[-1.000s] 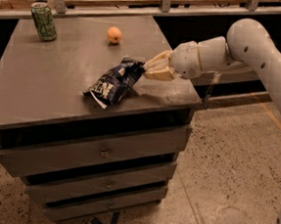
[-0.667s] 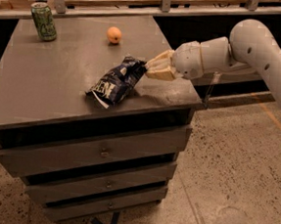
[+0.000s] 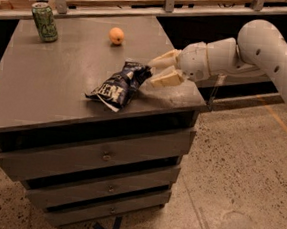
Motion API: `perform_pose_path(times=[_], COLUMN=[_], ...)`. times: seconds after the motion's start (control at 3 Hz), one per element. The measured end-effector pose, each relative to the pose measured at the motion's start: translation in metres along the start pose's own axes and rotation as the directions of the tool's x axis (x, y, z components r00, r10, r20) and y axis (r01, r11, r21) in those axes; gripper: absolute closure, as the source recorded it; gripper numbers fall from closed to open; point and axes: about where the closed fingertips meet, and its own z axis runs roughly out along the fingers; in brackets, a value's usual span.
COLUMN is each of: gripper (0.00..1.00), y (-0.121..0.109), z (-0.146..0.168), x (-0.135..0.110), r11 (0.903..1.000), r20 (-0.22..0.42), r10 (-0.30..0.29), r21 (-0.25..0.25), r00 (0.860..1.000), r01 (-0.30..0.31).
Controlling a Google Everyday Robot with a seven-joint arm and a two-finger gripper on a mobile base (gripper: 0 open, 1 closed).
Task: Move blue chip bag near green can
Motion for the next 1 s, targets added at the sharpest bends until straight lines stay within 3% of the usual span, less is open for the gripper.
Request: perform_pose_path(times=[0.33,1.0], gripper=[0.0,0.0], y=[-0.001,-0.009], z=[0.0,0.005], x=[0.0,-0.018], r11=[1.0,0.9955], r20=[-0.018,-0.006], r10=[-0.006,-0.094], r21=[0.003,0.006], r00=[1.0,0.996], r01=[0.006,0.095])
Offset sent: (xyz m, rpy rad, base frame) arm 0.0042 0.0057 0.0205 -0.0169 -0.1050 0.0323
